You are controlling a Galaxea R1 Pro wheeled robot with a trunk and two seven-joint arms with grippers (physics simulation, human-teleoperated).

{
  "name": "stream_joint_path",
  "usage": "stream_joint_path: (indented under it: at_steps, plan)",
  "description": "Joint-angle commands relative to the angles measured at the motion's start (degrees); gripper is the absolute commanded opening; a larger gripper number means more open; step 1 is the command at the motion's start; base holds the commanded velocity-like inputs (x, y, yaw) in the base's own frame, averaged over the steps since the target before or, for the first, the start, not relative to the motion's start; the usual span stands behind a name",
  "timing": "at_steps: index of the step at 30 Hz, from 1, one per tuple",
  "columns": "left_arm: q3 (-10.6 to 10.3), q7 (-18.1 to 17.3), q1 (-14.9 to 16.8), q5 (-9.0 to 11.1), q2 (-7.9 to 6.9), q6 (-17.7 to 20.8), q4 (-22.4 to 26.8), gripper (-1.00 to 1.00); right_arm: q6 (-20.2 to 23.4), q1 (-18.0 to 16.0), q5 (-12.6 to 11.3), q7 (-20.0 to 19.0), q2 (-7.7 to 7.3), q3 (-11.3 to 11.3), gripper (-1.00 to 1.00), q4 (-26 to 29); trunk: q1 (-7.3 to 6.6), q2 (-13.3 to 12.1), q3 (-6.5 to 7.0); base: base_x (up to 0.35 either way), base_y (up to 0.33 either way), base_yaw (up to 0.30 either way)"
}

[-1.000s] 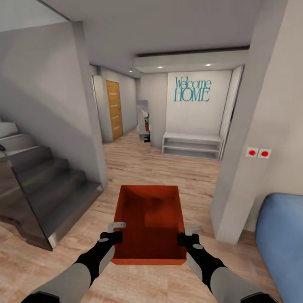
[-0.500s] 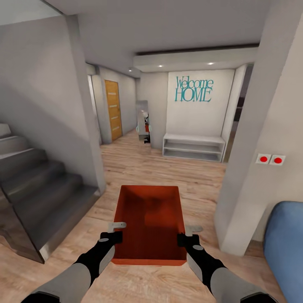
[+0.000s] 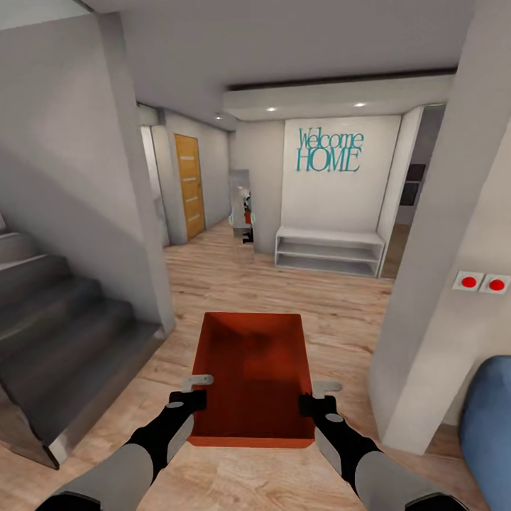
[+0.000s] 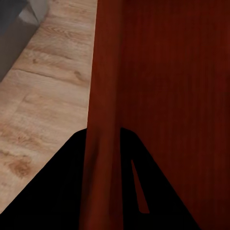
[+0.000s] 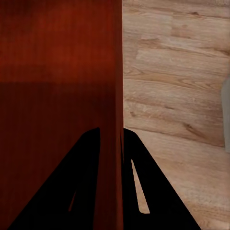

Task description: Move the two storage containers from the living room to the garage. In the garage, place one container on the floor and stack the other container on top of it (either order is fine).

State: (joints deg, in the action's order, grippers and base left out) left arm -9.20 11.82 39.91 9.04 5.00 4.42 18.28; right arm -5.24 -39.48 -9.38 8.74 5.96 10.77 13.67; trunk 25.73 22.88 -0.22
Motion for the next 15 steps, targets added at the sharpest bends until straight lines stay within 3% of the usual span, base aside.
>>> stream_joint_path:
  at_steps: [1, 15]
  plan:
    - [1.7, 0.5, 0.1, -0.1, -0.08, 0.3, 0.3, -1.00, -0.3, 0.0, -0.7, 0.0, -0.42, 0.8, -1.00, -0.7, 0.06, 0.0, -0.02, 0.321, 0.000, 0.000]
    - [1.7, 0.5, 0.1, -0.1, -0.08, 0.3, 0.3, -1.00, -0.5, 0.0, -0.7, 0.0, -0.36, 0.8, -1.00, -0.7, 0.06, 0.0, -0.02, 0.322, 0.000, 0.000]
